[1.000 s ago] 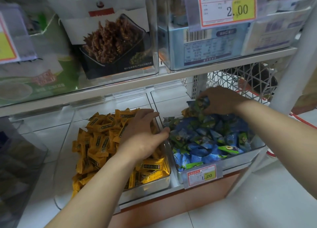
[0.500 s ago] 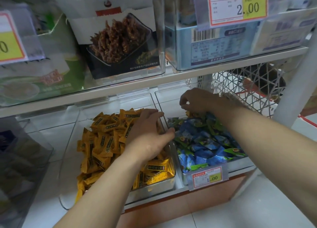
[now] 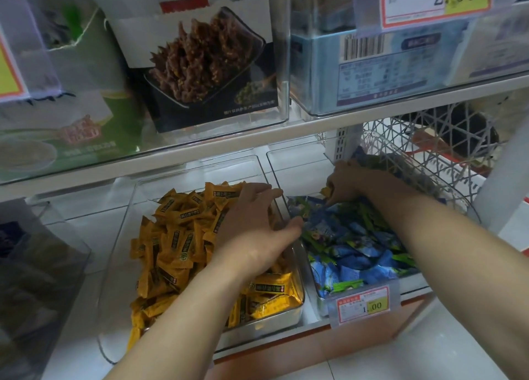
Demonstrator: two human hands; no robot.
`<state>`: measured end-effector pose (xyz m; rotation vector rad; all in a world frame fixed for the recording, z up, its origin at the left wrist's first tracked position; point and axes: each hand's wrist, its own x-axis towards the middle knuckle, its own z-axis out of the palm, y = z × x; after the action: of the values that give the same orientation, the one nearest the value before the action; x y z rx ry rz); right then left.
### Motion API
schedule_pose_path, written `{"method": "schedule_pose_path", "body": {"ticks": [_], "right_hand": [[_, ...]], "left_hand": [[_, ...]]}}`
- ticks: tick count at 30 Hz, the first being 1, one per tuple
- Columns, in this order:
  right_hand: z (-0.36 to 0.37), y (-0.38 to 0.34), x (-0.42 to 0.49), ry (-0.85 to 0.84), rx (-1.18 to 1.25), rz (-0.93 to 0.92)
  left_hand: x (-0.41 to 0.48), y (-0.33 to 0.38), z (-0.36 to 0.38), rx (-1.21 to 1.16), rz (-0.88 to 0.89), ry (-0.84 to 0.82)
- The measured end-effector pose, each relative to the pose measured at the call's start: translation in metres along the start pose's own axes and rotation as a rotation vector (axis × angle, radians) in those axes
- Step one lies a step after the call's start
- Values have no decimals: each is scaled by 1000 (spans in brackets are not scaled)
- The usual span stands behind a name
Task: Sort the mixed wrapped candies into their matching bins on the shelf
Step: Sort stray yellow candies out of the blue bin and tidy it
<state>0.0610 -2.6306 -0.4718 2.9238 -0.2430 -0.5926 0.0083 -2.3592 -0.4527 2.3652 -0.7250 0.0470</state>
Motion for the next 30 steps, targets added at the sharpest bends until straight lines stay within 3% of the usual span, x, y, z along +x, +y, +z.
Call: {"method": "schedule_pose_path", "body": {"ticks": [10,15,22,26,30], "right_hand": [[7,0,11,-102,368,-90],[16,-13,24,-85,432,-177],[12,-4,14,38,546,-298],[0,6,-2,162,694,-341],[-19,12,-27,184,847,-370]], "left_hand": [[2,0,1,-26,1,9],[2,0,2,-33,-2,15],[2,-3,3,-53,10,32],[3,-6,3,-46,10,26],[4,-5,3,-46,0,19]]}}
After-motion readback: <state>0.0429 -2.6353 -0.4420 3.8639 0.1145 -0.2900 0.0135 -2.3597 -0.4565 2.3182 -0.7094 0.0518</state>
